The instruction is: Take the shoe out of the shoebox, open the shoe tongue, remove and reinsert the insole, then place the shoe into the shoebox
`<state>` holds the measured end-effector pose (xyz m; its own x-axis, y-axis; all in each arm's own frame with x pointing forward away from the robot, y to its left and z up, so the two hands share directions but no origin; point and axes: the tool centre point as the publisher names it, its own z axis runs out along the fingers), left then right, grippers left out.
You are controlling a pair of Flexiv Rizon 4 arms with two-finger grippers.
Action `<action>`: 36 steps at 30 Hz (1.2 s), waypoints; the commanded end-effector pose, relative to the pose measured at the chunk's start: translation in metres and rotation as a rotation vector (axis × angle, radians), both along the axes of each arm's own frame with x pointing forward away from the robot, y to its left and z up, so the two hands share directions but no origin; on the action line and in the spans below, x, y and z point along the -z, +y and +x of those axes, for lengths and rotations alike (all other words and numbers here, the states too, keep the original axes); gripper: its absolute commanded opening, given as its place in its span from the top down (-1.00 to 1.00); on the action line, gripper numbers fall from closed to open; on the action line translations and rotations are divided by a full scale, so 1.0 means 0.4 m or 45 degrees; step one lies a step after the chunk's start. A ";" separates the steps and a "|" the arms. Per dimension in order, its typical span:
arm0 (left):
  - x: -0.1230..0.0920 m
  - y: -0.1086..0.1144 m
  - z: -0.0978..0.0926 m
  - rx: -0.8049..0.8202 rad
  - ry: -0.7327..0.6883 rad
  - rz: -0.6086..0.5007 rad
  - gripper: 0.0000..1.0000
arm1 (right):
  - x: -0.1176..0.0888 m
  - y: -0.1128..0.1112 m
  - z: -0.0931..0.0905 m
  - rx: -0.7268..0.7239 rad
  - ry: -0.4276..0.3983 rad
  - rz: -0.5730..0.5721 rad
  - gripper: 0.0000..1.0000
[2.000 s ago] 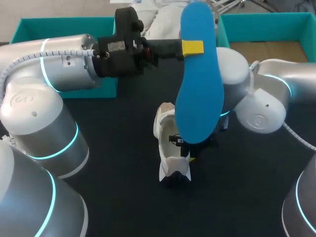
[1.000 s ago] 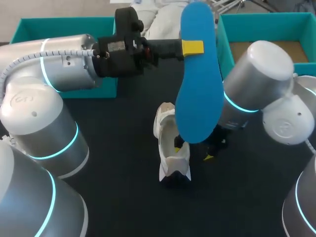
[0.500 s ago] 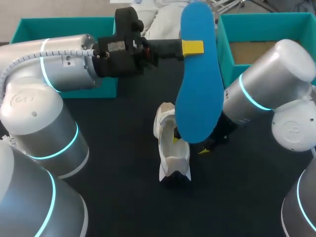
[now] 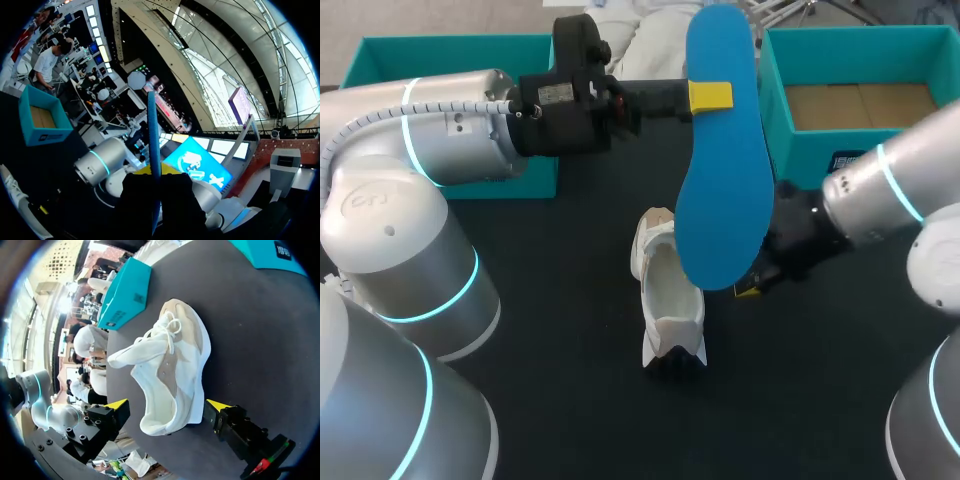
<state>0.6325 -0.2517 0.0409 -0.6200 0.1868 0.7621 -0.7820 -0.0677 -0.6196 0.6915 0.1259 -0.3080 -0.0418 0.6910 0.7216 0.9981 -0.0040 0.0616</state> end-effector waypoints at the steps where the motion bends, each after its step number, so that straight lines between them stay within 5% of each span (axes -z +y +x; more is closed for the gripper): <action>1: 0.003 -0.003 -0.002 -0.003 0.000 -0.002 1.00 | -0.005 -0.033 -0.007 0.000 0.020 0.292 -1.00; 4: 0.003 -0.003 -0.002 -0.003 0.000 -0.002 1.00 | -0.022 -0.048 0.002 0.118 0.056 0.407 -1.00; 18: 0.003 -0.003 -0.002 -0.003 0.000 -0.002 1.00 | -0.022 -0.048 0.002 0.118 0.056 0.407 -1.00; 36: 0.003 -0.003 -0.002 -0.003 0.000 -0.002 1.00 | -0.200 -0.067 0.041 0.130 0.091 0.527 -1.00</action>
